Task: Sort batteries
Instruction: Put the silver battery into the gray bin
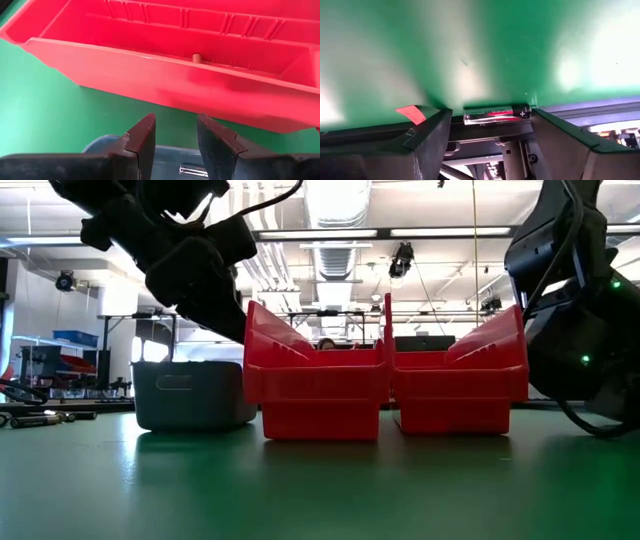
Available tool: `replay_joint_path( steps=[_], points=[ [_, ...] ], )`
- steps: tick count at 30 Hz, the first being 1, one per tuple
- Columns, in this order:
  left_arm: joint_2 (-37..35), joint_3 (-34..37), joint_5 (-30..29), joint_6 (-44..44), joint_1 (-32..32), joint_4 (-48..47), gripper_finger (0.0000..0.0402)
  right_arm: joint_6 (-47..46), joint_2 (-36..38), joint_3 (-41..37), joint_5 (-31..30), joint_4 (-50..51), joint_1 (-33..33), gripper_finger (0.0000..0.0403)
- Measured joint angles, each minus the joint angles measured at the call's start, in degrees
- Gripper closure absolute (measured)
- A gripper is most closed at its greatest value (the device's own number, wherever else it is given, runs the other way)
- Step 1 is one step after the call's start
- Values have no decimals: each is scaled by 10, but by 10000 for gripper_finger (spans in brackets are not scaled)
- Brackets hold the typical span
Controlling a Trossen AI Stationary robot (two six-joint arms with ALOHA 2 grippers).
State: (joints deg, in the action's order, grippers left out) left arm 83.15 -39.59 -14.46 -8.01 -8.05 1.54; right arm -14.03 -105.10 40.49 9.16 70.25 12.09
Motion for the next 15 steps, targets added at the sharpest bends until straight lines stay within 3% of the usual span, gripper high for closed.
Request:
replay_joint_path(
  steps=[6,15],
  points=[
    [0,0,0,-2,0,1,279,-12,0,-1,-6,4,-1,113],
    [0,0,0,-2,0,3,279,70,0,-4,-17,-5,-15,93]
  ],
)
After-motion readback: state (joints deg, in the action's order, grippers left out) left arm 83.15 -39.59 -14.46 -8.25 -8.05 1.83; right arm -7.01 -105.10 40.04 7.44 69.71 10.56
